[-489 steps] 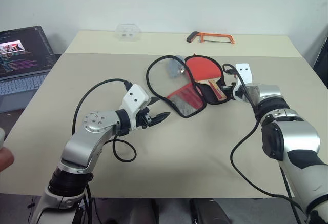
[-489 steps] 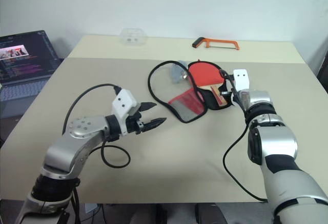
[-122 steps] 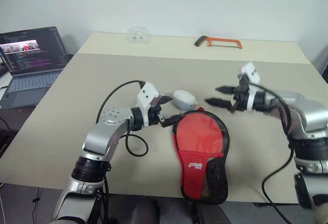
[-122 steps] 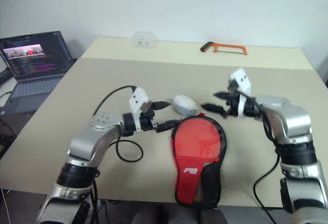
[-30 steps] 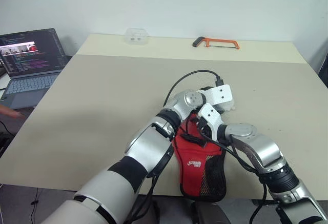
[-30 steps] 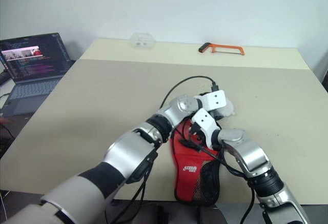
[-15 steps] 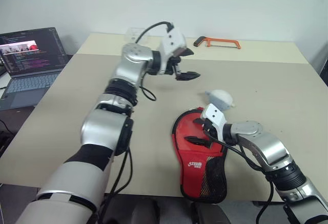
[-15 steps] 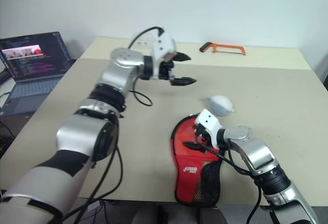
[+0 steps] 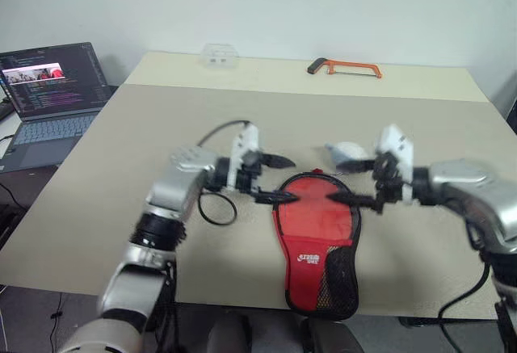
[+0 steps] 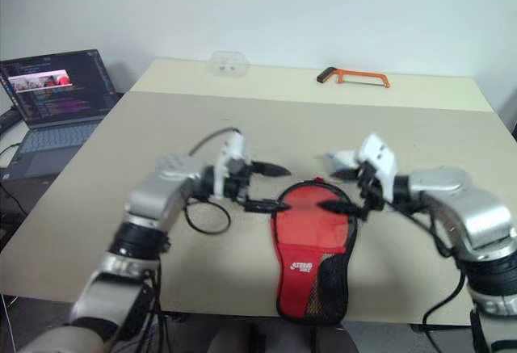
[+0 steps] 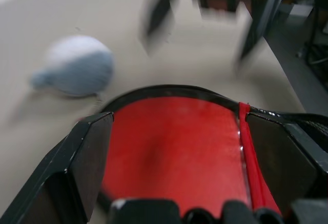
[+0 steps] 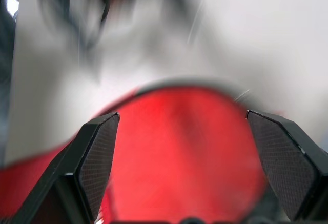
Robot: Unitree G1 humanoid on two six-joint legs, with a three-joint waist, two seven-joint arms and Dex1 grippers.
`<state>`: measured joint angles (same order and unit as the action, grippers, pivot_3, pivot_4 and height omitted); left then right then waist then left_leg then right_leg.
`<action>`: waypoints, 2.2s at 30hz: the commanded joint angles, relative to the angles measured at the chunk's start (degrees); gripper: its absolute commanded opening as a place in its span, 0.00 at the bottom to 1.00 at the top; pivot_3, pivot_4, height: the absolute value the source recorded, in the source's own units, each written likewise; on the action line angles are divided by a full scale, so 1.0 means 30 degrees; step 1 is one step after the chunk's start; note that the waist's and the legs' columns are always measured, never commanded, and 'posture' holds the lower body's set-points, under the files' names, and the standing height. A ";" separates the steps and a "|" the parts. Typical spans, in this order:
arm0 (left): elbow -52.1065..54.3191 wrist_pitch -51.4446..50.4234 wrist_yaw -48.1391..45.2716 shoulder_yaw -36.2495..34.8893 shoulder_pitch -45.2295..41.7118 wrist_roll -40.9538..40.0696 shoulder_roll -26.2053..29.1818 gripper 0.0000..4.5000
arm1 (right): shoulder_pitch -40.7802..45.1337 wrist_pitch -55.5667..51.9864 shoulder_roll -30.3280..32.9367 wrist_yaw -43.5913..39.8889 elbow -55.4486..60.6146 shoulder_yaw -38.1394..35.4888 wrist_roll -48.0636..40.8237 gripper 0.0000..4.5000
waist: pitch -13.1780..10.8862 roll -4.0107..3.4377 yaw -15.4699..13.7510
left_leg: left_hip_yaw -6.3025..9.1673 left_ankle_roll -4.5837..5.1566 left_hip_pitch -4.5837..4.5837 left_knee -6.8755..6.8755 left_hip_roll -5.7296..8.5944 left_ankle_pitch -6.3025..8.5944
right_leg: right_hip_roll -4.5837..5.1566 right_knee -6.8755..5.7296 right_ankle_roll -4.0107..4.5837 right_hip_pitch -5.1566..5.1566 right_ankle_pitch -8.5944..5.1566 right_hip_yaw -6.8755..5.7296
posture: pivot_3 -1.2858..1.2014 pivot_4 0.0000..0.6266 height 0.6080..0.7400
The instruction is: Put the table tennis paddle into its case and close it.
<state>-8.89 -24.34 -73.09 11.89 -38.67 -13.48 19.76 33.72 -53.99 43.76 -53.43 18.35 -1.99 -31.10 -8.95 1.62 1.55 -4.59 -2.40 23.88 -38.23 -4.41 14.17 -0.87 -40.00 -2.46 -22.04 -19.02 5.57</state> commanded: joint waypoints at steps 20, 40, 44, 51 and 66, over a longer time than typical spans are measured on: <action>-0.1814 0.2995 0.7467 0.4151 0.2598 0.4895 -0.2259 0.99 | 0.5005 0.0609 -0.3952 0.4702 -1.2512 0.1506 0.4395 0.96 | 0.0048 -0.0064 0.0081 | -0.0064 -0.0001 -0.0034 0.0044 0.0007 -0.0001 | 0.0005 0.0003 0.0005 -0.0014 0.0003 0.0059 | 0.52 0.24 1.00; -0.2292 0.3015 0.7708 0.4614 0.2033 0.4950 -0.2674 1.00 | 0.4613 0.1371 -0.4596 0.3849 -1.3886 0.3595 0.6549 0.69 | 0.0073 -0.0068 0.0087 | -0.0059 -0.0003 -0.0036 0.0042 0.0007 -0.0002 | 0.0005 0.0007 0.0004 -0.0008 0.0003 0.0051 | 0.52 0.24 1.00; -0.2784 0.3344 0.7449 0.4816 0.1863 0.5000 -0.2666 1.00 | 0.4685 0.1875 -0.3909 0.4645 -1.4270 0.3112 0.7274 0.47 | 0.0075 -0.0068 0.0085 | -0.0059 -0.0003 -0.0036 0.0042 0.0011 -0.0002 | 0.0005 0.0009 0.0005 -0.0004 0.0002 0.0050 | 0.52 0.24 1.00; -0.3582 0.3688 0.7401 0.4830 0.1657 0.5021 -0.2808 1.00 | 0.4180 0.1769 -0.1881 0.5607 -1.3700 0.2838 0.8590 0.14 | 0.0075 -0.0069 -0.0119 | -0.0050 -0.0002 -0.0028 0.0041 0.0027 -0.0002 | 0.0021 0.0020 0.0003 0.0002 0.0002 0.0035 | 0.52 0.24 1.00; -0.5080 0.4527 0.7073 0.4826 0.1353 0.5230 -0.2593 1.00 | -0.5347 0.4250 0.8000 -0.3146 -0.2816 0.1115 0.6093 0.08 | 0.0090 -0.0098 -0.0516 | -0.0007 0.0012 -0.0034 0.0061 0.0083 0.0008 | 0.0021 0.0101 -0.0006 0.0062 -0.0004 -0.0006 | 0.52 0.24 1.00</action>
<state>-20.22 -9.74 -51.95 24.89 -35.85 -0.88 10.35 19.16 -45.02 64.84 -58.73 5.99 5.25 -11.32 -8.68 1.32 0.00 -4.57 -2.36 23.76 -38.03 -4.16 14.20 -0.81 -39.61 -2.48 -21.76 -19.03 5.50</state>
